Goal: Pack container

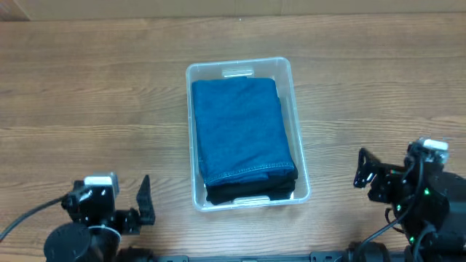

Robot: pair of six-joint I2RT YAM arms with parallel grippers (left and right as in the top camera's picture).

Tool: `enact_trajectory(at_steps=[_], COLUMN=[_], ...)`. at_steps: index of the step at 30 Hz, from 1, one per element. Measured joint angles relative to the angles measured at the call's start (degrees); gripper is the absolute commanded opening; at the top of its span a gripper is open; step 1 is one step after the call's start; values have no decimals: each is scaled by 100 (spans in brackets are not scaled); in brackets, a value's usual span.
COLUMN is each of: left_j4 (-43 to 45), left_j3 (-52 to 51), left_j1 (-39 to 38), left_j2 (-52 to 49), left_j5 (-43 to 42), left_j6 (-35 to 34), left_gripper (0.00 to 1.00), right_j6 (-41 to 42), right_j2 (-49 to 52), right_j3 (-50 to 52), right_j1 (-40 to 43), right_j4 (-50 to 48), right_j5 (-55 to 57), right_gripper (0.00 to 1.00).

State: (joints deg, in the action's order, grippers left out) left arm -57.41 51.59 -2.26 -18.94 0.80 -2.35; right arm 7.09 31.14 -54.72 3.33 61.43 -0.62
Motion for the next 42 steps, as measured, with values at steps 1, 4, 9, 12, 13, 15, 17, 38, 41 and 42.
enact_trajectory(at_steps=[1, 4, 9, 12, 13, 15, 17, 38, 41, 42], left_j4=[-13, -11, -562, -964, -1080, -1078, -1080, -1078, -1078, -1078], left_j3=[-31, -48, -72, -81, -83, -83, -83, -101, -101, -101], left_j1=[0, 0, 0, 0, 0, 0, 0, 0, 0, 0], left_j2=[70, 68, 68, 68, 68, 68, 68, 68, 68, 68], left_j5=[66, 144, 164, 164, 166, 164, 164, 166, 164, 166], left_j6=[0, 0, 0, 0, 0, 0, 0, 0, 0, 0], left_gripper=[100, 100, 100, 100, 100, 100, 100, 100, 100, 100], right_j6=[7, 17, 17, 17, 15, 17, 17, 17, 17, 17], right_j2=[9, 11, 11, 11, 11, -7, -214, -2962, -2964, -2964], right_j3=[15, 24, 24, 26, 26, 26, 33, 5368, 5368, 5368], right_j1=[0, 0, 0, 0, 0, 0, -101, -686, -686, -686], right_j4=[177, 525, 560, 564, 562, 564, 570, -5657, -5628, -5630], right_j5=[0, 2, 0, 0, 0, 0, 59, 380, 385, 382], right_gripper=[100, 100, 100, 100, 100, 100, 100, 100, 100, 100])
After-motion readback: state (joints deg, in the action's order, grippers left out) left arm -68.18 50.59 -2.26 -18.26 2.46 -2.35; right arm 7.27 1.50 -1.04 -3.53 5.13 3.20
